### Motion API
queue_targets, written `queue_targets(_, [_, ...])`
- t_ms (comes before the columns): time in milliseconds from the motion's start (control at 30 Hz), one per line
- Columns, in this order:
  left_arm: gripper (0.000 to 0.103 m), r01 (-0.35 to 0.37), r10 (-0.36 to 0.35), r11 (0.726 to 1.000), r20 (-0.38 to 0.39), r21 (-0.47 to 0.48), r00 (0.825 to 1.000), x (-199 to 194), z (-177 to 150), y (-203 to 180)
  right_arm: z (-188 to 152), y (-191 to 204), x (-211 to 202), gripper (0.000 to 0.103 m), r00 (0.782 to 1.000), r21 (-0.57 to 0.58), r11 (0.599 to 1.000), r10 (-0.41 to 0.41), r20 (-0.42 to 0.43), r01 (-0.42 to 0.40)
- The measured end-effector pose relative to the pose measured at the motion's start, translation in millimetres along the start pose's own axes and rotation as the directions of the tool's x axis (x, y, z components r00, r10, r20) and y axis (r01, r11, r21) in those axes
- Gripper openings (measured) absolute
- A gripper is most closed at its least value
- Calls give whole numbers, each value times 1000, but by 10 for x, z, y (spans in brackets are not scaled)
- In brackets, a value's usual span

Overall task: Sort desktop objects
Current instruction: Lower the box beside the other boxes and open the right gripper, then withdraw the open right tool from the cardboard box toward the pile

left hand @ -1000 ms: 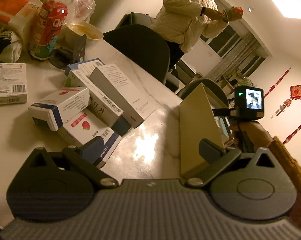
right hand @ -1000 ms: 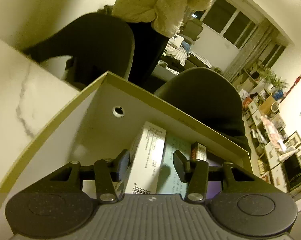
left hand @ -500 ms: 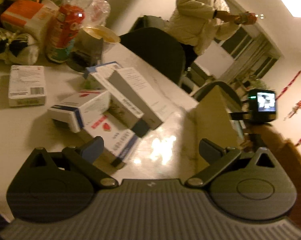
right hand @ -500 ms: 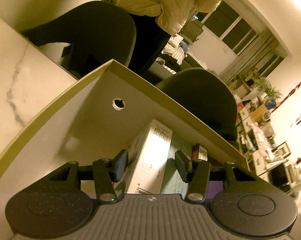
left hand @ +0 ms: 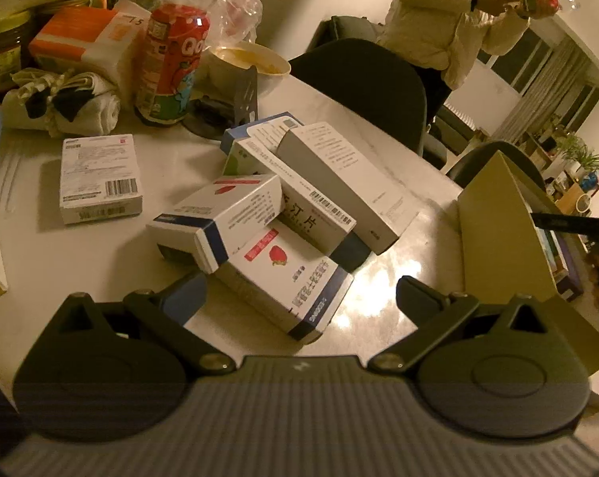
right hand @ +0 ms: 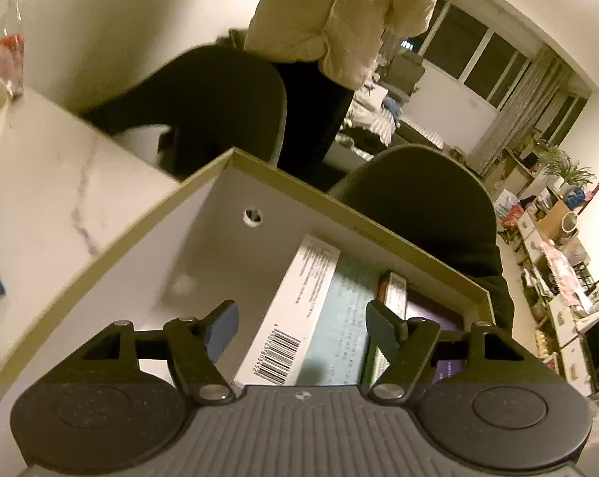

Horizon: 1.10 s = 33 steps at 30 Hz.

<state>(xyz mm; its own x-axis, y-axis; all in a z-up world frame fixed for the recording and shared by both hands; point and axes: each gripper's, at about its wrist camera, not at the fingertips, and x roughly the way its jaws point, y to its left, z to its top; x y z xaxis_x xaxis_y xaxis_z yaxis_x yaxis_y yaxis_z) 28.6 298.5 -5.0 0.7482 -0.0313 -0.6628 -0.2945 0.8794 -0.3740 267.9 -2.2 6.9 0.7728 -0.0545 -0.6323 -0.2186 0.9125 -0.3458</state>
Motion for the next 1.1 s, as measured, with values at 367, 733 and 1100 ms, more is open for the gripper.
queue_targets(367, [103, -41, 41, 999, -8, -7, 999, 57, 21, -36, -3, -79, -592, 80, 987, 38, 992, 118, 112, -123])
queue_targets(733, [103, -90, 90, 995, -3, -50, 996, -43, -51, 136, 215, 313, -1177, 84, 900, -68, 921, 388, 200, -383])
queue_targets(1100, [103, -102, 104, 989, 15, -103, 994, -245, -119, 277, 226, 1119, -1160, 84, 807, -208, 794, 589, 35, -571])
